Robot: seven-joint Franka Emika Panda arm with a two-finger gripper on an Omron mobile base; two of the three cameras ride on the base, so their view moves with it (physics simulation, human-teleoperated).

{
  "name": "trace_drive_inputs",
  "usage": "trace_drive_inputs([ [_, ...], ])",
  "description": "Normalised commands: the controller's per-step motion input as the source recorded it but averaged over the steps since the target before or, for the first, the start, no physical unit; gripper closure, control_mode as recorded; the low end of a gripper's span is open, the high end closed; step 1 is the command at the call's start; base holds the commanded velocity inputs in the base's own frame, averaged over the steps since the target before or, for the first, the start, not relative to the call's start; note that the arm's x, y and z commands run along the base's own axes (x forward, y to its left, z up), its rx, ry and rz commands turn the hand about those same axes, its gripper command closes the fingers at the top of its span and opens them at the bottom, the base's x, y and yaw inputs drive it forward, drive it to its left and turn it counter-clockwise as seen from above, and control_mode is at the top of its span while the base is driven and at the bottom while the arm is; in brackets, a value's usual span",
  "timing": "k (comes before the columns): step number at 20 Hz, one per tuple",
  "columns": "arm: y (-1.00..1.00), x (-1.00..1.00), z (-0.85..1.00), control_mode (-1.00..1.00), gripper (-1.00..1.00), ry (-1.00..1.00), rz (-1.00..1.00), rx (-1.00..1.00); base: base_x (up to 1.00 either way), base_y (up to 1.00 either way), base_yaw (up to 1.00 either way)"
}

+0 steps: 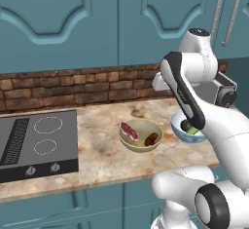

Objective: Place the bowl with the cucumber and squash on the top shelf of the fridge. Place the bowl with the steak and chicken drumstick on the second highest shelf of the fridge.

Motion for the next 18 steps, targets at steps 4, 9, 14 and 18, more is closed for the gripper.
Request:
trace_drive_inputs([
  [4,-0.53,-0.62,-0.09,-1.00,-1.00,-0.02,-0.17,0.04,0.00,0.00,0.00],
  [9,-1.00,-0.61,-0.46,-1.00,-1.00,0.11,-0.49,0.09,0.00,0.00,0.00],
  [14,-1.00,-0.09,-0.80,-1.00,-1.00,0.24,-0.63,0.12,0.00,0.00,0.00],
  [18,-0.63,0.12,-0.71,-1.00,-1.00,0.22,-0.52,0.16,0.00,0.00,0.00],
])
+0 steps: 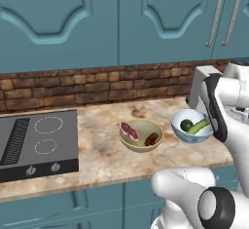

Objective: Place the bowl with the cucumber and squash on the top shelf of the fridge. Place the bowl with the steak and chicken drumstick on the second highest shelf of the fridge.

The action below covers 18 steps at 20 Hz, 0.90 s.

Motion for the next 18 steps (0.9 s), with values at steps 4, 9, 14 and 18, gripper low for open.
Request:
trace_drive_inputs([
  [4,-0.27,0.34,-0.37,-1.00,-1.00,0.14,-0.19,0.07,0.00,0.00,0.00],
  [9,-0.23,0.02,-0.56,-1.00,-1.00,0.08,-0.15,0.05,0.00,0.00,0.00],
  [14,-0.03,0.26,-0.64,-1.00,-1.00,-0.06,-0.14,0.04,0.00,0.00,0.00],
  [18,0.00,0.32,-0.38,-1.00,-1.00,-0.11,-0.03,0.00,0.00,0.00,0.00],
])
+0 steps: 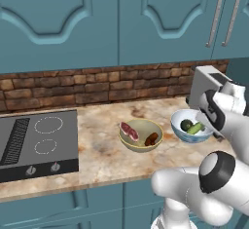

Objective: Place the bowl with the cucumber and squash on the top shelf of the fridge. Place the bowl with the steak and chicken drumstick on the second highest shelf of the fridge.

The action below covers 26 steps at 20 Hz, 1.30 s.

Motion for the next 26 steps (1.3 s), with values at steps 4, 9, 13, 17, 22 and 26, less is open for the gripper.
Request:
trace_drive_inputs([
  [4,0.00,0.20,-0.33,-1.00,-1.00,-0.06,-0.01,0.00,0.00,0.00,0.00],
  [9,0.00,0.28,-0.25,-1.00,-1.00,-0.05,0.00,0.00,0.00,0.00,0.00],
  [13,0.00,0.18,-0.13,-1.00,-1.00,-0.03,0.00,0.00,0.00,0.00,0.00],
  [17,0.00,0.16,-0.11,-1.00,-1.00,-0.01,0.00,0.00,0.00,0.00,0.00],
  [22,-0.01,0.06,-0.14,-1.00,1.00,0.00,0.00,0.00,0.00,0.00,0.00],
  [26,0.00,0.01,-0.02,-1.00,1.00,0.00,0.00,0.00,0.00,0.00,0.00],
])
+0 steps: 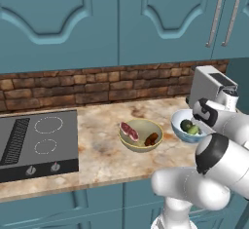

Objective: Place the bowl with the cucumber and squash on the top shelf of the fridge. Place the bowl with the steak and chicken drumstick on the second highest shelf of the fridge.

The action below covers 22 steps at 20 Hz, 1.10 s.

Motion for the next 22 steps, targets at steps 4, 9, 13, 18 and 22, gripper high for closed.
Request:
trace_drive_inputs([
  [4,0.00,-0.04,0.00,-1.00,1.00,0.00,0.00,0.00,0.00,0.00,0.00],
  [9,0.17,-0.42,0.20,-1.00,1.00,-0.10,0.00,0.00,0.00,0.00,0.00],
  [13,0.77,-0.75,0.86,-1.00,1.00,-0.30,0.00,-0.10,0.00,0.00,0.00],
  [18,1.00,-0.66,1.00,-1.00,1.00,-0.25,0.00,-0.12,0.00,0.00,0.00],
  [22,0.98,-0.63,1.00,-1.00,1.00,-0.10,0.00,-0.06,0.00,0.00,0.00],
])
